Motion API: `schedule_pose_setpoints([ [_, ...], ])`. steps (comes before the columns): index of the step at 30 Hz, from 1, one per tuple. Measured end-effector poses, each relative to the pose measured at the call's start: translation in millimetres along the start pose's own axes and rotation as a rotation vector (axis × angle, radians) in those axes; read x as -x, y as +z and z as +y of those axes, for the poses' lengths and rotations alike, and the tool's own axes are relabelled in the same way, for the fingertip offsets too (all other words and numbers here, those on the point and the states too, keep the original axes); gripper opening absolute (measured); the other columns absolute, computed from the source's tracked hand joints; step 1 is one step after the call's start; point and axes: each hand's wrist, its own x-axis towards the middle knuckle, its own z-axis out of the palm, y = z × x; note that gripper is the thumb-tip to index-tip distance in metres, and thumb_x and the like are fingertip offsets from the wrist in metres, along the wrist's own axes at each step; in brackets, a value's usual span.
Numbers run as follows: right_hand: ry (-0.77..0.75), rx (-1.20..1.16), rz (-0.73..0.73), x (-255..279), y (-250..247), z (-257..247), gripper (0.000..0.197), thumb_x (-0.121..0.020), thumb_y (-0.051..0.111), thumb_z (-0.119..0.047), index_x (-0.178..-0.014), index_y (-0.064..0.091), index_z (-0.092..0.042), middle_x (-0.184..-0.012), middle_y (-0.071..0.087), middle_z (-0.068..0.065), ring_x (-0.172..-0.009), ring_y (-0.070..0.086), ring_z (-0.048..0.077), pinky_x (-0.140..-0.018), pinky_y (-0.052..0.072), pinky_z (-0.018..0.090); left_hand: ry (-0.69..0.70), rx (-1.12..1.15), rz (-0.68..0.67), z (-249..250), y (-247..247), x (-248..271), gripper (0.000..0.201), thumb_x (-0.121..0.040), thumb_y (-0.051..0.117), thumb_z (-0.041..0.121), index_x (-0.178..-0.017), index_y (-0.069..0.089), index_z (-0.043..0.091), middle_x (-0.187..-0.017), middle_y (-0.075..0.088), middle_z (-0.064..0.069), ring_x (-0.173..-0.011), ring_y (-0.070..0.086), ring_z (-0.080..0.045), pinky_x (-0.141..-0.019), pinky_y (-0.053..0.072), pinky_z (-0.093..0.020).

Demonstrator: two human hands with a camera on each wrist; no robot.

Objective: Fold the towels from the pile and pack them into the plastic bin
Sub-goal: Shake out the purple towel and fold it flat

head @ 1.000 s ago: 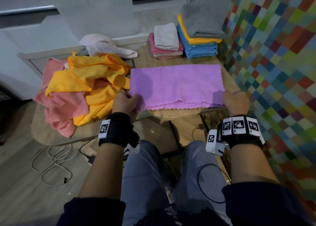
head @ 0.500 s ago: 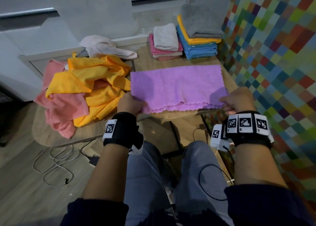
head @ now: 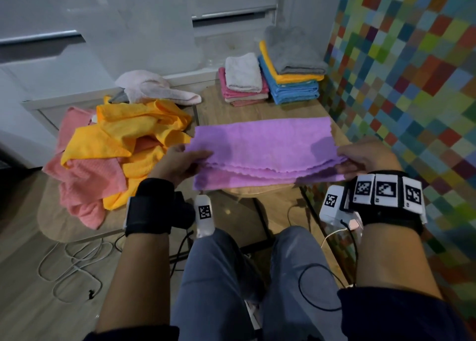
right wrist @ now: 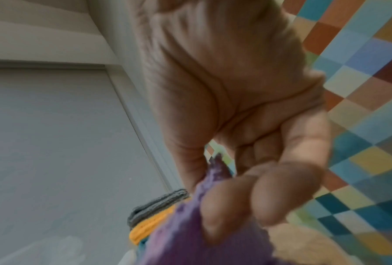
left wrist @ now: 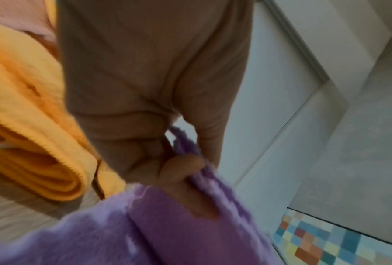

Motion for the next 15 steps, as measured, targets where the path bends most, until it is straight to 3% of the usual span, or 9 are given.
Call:
schedule_pose_setpoints([
  [2,-0.027,-0.125,-0.038,2.2,0.1,-14.6,0.016,-0.09,0.055,-0.007,-0.075,0.051,-0.006,-0.044,0.059,0.008,-0.03,0.054,0.013,-0.032,0.047,0.023,0.106,0.121,0.038,5.4,2.5,-7.4,0.018,-0.081,0.066,0.002,-0.083,0.052,0.014,-0.067,0.053,-0.007,-0.042,0.047,-0.008,-0.038,0.038,-0.015],
  [4,-0.098,-0.279,-0.054,2.7,5.0,-31.4,0.011,-0.092,0.052,-0.007,-0.081,0.052,-0.01,-0.064,0.062,0.009,-0.04,0.059,0.015,-0.041,0.055,0.029,0.146,0.125,0.118,11.4,8.2,-17.2,0.027,-0.086,0.06,-0.001,-0.096,0.043,0.018,-0.068,0.049,-0.006,-0.035,0.043,-0.004,-0.035,0.035,-0.014],
  [6,-0.19,-0.459,-0.014,-2.5,11.7,-50.6,0.012,-0.092,0.047,-0.006,-0.094,0.052,-0.017,-0.079,0.065,0.009,-0.047,0.064,0.014,-0.042,0.053,0.023,0.149,0.148,0.112,20.0,15.0,-32.3,0.024,-0.089,0.054,-0.002,-0.092,0.045,0.02,-0.065,0.049,-0.004,-0.035,0.043,-0.002,-0.035,0.037,-0.012],
  [8,-0.308,-0.566,0.067,-11.5,16.1,-68.2,0.022,-0.09,0.05,-0.006,-0.092,0.057,-0.026,-0.103,0.067,0.01,-0.073,0.07,0.019,-0.053,0.052,0.02,0.166,0.196,0.075,31.2,19.1,-48.6,0.026,-0.09,0.048,-0.004,-0.08,0.051,0.02,-0.052,0.055,0.004,-0.043,0.042,-0.005,-0.038,0.035,-0.011],
  [10,-0.415,-0.628,0.139,-14.1,15.4,-84.8,0.026,-0.09,0.051,-0.008,-0.083,0.063,-0.029,-0.118,0.064,0.009,-0.102,0.064,0.027,-0.075,0.053,0.029,0.231,0.271,0.084,48.9,22.8,-59.1,0.029,-0.09,0.046,-0.005,-0.077,0.056,0.018,-0.046,0.058,0.01,-0.045,0.044,-0.004,-0.039,0.034,-0.011],
  [12,-0.492,-0.649,0.172,-8.9,11.3,-93.4,0.027,-0.093,0.048,-0.012,-0.083,0.064,-0.031,-0.118,0.063,0.003,-0.112,0.058,0.026,-0.093,0.048,0.036,0.316,0.301,0.108,67.6,24.4,-61.2,0.03,-0.091,0.045,-0.004,-0.077,0.06,0.018,-0.048,0.06,0.012,-0.041,0.046,0.001,-0.04,0.034,-0.01],
  [13,-0.5,-0.655,0.181,-2.7,9.5,-95.0,0.027,-0.094,0.047,-0.013,-0.083,0.065,-0.031,-0.116,0.063,0.002,-0.113,0.057,0.025,-0.095,0.045,0.038,0.35,0.297,0.118,72.8,23.8,-60.7,0.031,-0.091,0.044,-0.004,-0.079,0.061,0.018,-0.047,0.059,0.012,-0.04,0.045,0.002,-0.041,0.034,-0.009],
  [15,-0.465,-0.649,0.174,-2.8,7.2,-84.9,0.028,-0.093,0.046,-0.01,-0.08,0.064,-0.026,-0.105,0.065,0.004,-0.102,0.06,0.024,-0.084,0.05,0.031,0.389,0.229,0.14,69.8,18.3,-60.3,0.03,-0.091,0.045,-0.002,-0.082,0.064,0.019,-0.05,0.057,0.012,-0.042,0.043,0.002,-0.042,0.03,-0.011],
])
